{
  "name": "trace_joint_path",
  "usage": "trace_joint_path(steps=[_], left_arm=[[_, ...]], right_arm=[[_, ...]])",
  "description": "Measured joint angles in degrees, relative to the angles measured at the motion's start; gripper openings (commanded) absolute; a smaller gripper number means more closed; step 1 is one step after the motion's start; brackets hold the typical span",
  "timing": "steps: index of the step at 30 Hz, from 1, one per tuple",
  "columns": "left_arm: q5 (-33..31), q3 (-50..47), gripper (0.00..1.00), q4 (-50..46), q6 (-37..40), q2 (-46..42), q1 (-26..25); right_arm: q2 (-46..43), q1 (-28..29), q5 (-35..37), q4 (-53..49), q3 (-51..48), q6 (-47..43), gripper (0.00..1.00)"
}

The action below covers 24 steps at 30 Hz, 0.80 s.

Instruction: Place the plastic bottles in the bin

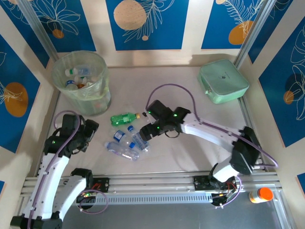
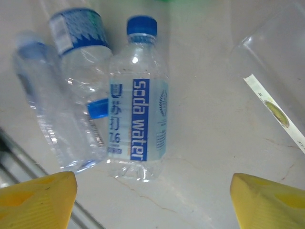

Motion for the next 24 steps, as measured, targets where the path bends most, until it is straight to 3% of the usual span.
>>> trace_joint_path(steps=[7, 15, 18, 24], left_arm=[[-1.8, 0.3, 0.88, -2.3, 0.7, -3.0, 0.0], [-1.9, 1.2, 0.88, -2.6, 2.3, -3.1, 0.0], [-1.8, 1.2, 0.88, -2.6, 2.9, -3.1, 0.0], [-1.7, 1.2, 0.88, -2.3, 3.5, -3.0, 0.0]], right_arm=[[14.7, 4.8, 4.6, -7.0, 9.6, -2.6, 0.88], [23.7, 6.6, 6.6, -11.7, 15.9, -4.1, 0.86], [25.2, 6.9, 7.4, -12.5, 16.3, -4.4, 0.82], [25.6, 7.1, 7.5, -12.9, 16.3, -5.1, 0.62]])
